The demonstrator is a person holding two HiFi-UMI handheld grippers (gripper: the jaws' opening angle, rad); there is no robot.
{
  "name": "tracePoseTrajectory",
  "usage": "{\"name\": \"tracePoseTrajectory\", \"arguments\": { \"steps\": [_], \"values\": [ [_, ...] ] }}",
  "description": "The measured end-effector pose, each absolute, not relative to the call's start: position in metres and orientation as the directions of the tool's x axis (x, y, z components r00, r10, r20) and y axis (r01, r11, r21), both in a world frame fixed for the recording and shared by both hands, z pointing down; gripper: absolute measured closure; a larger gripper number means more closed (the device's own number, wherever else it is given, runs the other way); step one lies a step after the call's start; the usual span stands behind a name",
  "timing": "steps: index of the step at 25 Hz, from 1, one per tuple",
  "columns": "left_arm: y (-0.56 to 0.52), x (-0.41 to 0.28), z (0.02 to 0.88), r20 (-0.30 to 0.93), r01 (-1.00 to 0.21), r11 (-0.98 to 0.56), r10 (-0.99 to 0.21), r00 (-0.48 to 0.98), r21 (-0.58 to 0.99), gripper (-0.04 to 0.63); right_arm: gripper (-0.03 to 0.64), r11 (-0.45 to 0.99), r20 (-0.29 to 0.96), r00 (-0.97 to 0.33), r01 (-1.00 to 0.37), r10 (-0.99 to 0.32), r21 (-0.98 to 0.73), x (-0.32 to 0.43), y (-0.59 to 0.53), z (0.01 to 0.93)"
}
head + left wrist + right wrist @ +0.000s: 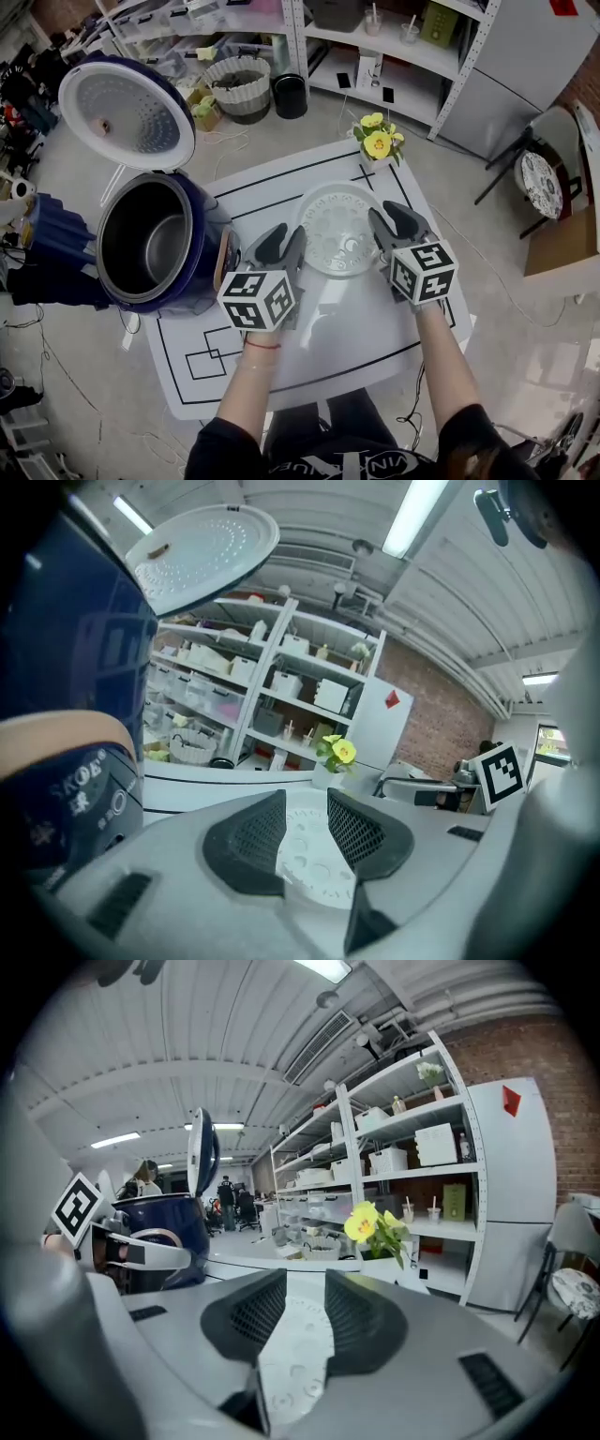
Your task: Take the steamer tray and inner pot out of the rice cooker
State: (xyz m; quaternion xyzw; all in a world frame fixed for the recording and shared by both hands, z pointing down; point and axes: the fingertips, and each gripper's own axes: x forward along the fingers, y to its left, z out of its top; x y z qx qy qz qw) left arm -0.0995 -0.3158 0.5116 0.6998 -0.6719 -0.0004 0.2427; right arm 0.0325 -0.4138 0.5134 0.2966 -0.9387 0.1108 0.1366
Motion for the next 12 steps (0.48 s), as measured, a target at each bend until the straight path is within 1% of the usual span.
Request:
{"name": "tracePoseTrajectory", "arguments": {
  "steps": [12],
  "values": [
    [-0.279, -0.099, 0.441, 0.205, -0.947, -0.003, -0.976, 0.073, 0.323, 0.483, 0.506, 0.875, 0.179, -0.88, -0.465, -0.439, -0.136, -0.003, -0.36, 0.428]
  ]
}}
